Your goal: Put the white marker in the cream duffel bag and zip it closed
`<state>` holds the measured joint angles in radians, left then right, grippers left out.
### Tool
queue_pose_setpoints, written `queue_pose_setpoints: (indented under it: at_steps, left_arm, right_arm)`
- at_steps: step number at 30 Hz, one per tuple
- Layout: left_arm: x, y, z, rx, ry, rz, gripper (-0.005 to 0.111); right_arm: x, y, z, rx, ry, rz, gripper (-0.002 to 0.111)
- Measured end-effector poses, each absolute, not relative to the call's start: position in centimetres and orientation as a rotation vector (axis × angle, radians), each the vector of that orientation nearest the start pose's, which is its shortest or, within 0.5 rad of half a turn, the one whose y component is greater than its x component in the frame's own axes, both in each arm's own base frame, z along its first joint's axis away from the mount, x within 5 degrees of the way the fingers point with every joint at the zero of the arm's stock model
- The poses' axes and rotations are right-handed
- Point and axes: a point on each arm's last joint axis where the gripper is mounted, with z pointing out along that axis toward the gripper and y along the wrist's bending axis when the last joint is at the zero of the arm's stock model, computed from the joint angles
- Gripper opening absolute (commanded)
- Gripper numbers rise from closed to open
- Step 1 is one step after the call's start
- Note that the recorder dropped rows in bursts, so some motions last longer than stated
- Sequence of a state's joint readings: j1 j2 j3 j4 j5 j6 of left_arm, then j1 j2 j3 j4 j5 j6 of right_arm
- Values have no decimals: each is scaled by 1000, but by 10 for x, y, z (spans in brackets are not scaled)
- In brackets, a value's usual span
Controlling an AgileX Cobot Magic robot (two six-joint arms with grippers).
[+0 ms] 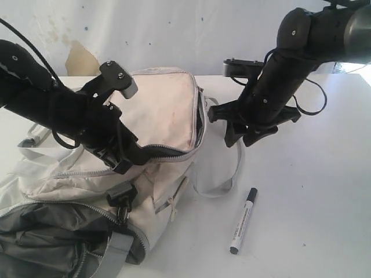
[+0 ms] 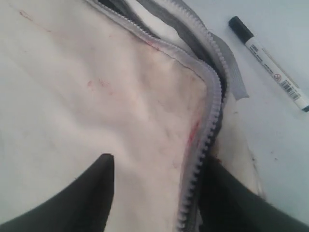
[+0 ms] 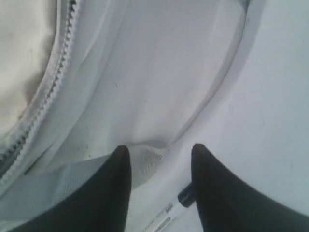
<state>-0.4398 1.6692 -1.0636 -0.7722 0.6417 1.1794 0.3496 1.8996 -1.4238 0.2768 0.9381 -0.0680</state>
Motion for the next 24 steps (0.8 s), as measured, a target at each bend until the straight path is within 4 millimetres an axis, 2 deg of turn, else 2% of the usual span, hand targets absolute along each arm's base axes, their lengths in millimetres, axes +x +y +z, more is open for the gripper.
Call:
queue_pose_setpoints:
  at_steps: [3, 6, 8, 14, 24]
  left_arm:
    - [291, -179, 225, 1247, 2191, -540, 48]
    - [292, -179, 226, 1214, 2200, -552, 23]
    - [292, -180, 227, 1194, 2206, -557, 1]
    - [297, -179, 228, 1084, 2224, -535, 0]
    - [307, -176, 232, 823, 2267, -517, 0]
  right_arm:
    - [342, 145, 223, -417, 2891, 383, 38]
    - [333, 142, 223, -390, 2910, 382, 38]
    - [328, 140, 220, -366, 2934, 381, 38]
    - [318, 136, 197, -318, 3030, 361, 38]
    - [321, 137, 175, -180, 3088, 347, 38]
